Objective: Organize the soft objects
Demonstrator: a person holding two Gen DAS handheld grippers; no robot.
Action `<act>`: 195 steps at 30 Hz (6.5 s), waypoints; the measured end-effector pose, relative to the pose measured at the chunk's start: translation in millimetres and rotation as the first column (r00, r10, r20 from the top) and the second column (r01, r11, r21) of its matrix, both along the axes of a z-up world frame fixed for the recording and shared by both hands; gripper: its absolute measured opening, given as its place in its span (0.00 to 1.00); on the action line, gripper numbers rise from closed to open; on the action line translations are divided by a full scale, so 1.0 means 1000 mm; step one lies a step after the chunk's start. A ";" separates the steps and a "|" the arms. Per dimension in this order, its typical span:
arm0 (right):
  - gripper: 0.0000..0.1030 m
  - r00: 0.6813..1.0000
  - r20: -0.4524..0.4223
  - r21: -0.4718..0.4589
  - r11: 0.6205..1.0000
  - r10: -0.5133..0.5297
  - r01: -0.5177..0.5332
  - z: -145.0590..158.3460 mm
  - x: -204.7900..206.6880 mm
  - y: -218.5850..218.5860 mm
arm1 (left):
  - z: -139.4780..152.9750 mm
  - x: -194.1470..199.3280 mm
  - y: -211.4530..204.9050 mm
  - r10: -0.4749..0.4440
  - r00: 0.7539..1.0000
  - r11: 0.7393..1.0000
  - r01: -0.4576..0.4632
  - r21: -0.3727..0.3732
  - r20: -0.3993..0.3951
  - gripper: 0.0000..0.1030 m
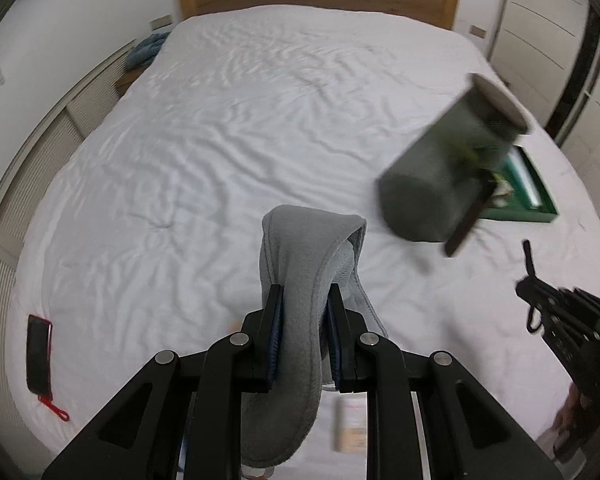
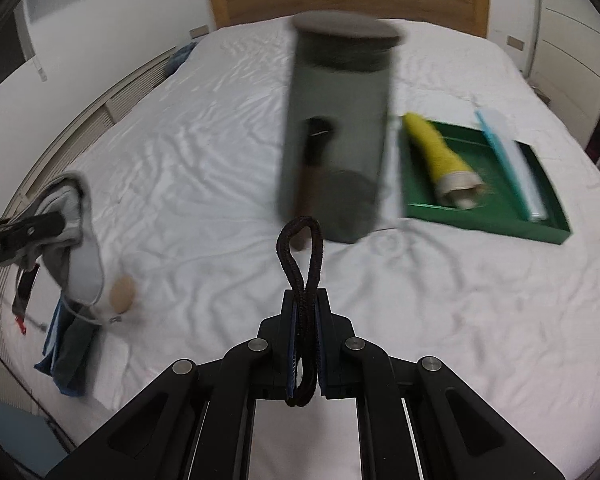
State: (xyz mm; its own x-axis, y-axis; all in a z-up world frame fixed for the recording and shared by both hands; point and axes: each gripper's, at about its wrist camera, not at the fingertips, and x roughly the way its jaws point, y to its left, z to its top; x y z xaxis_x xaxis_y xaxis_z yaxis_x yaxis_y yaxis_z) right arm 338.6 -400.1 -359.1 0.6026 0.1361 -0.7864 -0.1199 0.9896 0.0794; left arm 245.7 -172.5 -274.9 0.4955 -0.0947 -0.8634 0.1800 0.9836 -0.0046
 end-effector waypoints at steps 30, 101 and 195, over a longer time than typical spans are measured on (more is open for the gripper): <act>0.07 0.979 0.140 -0.050 0.986 -0.149 0.157 0.055 0.034 -0.210 | 0.045 0.032 -0.281 -0.250 0.964 0.958 0.260 -0.119 0.095 0.16; 0.09 0.993 0.039 -0.098 0.989 -0.109 0.112 -0.106 0.246 -0.283 | -0.124 0.192 -0.405 -0.094 0.994 0.995 0.096 0.030 -0.057 0.20; 0.52 0.982 0.135 -0.191 0.969 -0.132 0.157 0.021 0.071 -0.208 | -0.003 0.043 -0.291 -0.143 0.988 0.975 0.151 -0.166 0.061 0.33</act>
